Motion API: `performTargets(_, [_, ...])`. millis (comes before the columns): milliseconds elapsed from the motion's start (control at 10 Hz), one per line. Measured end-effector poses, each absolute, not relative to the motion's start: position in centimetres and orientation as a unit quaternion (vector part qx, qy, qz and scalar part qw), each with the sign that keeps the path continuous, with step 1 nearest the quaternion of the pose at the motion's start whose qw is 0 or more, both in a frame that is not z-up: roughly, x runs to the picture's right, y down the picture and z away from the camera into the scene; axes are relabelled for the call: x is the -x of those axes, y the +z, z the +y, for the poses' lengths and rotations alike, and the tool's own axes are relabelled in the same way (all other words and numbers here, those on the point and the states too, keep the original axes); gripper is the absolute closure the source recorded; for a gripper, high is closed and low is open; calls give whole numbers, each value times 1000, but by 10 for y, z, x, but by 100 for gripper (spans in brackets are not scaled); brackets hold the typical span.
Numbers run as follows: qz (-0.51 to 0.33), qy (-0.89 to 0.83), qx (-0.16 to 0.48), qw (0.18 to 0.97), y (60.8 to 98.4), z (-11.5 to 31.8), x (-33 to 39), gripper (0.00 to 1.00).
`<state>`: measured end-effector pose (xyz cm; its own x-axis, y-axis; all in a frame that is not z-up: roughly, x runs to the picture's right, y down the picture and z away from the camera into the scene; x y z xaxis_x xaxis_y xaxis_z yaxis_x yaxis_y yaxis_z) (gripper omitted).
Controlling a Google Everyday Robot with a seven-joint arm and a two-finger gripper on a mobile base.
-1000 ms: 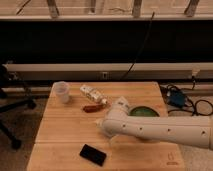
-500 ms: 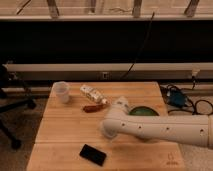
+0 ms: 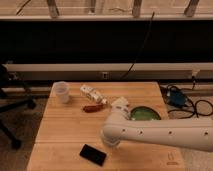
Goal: Push the eraser across the table
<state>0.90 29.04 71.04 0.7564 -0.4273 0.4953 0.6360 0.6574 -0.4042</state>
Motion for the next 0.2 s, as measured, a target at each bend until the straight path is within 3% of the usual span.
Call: performTargets(200, [-184,-301,296,888,703,308,-12,100])
